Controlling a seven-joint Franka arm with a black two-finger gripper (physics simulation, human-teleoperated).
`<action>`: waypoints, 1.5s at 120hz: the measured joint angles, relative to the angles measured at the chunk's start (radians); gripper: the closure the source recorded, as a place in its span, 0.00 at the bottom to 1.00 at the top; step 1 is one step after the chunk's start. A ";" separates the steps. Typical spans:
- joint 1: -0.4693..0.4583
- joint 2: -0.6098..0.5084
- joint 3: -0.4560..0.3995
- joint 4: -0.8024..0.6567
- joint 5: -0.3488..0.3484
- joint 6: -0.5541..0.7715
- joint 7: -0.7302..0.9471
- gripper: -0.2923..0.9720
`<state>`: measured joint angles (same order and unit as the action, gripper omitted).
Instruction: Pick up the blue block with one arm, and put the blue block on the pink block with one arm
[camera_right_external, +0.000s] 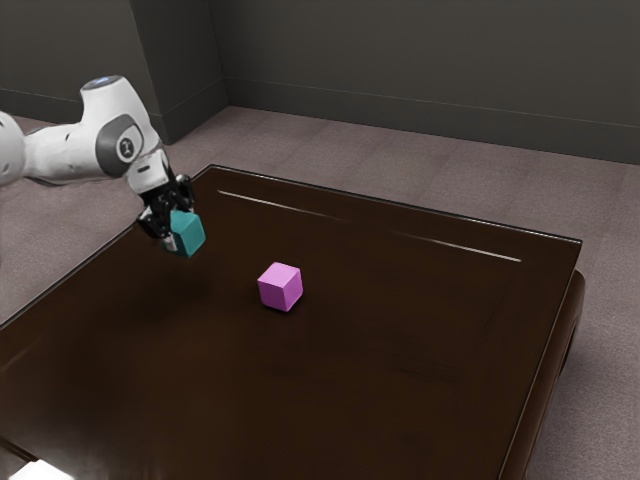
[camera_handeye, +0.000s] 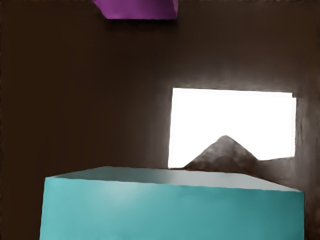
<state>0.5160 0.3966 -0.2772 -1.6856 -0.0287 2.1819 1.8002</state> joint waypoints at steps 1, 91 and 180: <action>-0.003 -0.006 -0.003 -0.004 -0.002 -0.004 -0.001 0.51; -0.231 0.184 -0.018 0.175 -0.032 -0.091 -0.113 0.50; -0.364 -0.456 0.225 0.016 0.003 -0.428 -0.398 0.24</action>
<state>0.1520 -0.0597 -0.0522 -1.6697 -0.0253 1.7540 1.4022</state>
